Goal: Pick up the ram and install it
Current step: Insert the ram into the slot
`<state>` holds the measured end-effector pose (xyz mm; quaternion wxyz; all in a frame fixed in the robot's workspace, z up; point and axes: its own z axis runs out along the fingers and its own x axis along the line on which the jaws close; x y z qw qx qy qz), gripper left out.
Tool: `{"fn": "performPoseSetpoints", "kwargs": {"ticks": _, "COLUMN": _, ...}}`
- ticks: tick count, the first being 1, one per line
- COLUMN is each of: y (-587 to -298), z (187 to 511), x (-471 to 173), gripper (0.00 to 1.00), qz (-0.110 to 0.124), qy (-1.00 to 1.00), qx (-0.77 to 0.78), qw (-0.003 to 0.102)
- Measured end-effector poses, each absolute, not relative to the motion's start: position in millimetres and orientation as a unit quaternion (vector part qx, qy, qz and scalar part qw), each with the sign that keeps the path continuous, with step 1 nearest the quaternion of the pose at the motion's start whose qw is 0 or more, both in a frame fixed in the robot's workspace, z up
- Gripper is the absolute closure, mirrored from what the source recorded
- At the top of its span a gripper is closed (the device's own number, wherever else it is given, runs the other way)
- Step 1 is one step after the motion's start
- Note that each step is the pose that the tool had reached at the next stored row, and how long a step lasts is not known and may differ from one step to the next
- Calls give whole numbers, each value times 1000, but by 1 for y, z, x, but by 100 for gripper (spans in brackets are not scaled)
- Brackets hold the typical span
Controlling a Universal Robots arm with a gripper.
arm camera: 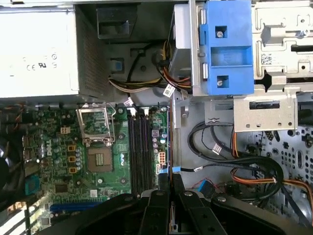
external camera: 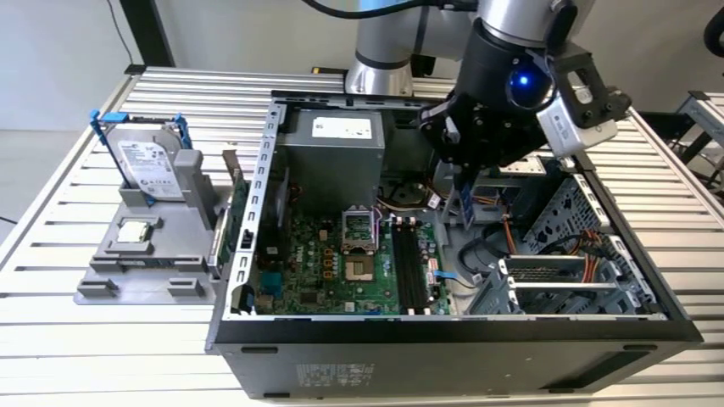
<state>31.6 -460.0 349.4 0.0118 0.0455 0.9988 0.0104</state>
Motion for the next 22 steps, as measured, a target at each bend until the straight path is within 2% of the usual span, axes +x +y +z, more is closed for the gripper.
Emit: {"fn": "performPoseSetpoints", "kwargs": {"ticks": 22, "y": -460, "z": 319, "x": 31, "gripper": 100, "qz": 11, "qy": 999, "qx": 48, "qw": 9}}
